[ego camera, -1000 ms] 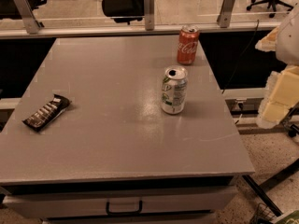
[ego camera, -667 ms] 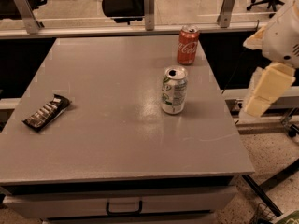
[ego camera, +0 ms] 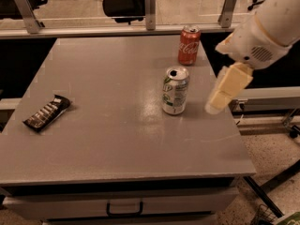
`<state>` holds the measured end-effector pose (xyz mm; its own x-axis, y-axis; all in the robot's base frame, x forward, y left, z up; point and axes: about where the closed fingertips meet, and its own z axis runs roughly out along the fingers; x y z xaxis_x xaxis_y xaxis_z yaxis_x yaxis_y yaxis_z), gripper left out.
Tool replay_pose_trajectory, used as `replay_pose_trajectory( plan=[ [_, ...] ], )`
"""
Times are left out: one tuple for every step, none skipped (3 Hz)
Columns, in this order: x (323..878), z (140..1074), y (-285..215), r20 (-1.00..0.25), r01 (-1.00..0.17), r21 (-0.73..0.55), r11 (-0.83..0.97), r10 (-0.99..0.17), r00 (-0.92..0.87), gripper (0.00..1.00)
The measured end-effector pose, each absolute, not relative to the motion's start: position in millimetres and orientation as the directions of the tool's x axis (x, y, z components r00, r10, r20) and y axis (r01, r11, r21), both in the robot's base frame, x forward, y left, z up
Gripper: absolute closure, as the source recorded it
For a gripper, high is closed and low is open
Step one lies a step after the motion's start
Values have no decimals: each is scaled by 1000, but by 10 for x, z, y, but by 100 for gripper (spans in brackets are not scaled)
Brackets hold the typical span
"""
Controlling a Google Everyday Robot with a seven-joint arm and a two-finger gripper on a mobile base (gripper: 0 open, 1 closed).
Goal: Move 7up can near coke can
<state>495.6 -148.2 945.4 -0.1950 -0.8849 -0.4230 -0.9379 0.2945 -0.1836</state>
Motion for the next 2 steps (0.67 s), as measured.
replay_pose_trajectory(
  plan=[
    [5156,9242,-1210,-472,-944,-140,300,-858,-202,0],
    [5298,9128,-1006,-507,-947,-118,298,-839,-200,0]
  ],
)
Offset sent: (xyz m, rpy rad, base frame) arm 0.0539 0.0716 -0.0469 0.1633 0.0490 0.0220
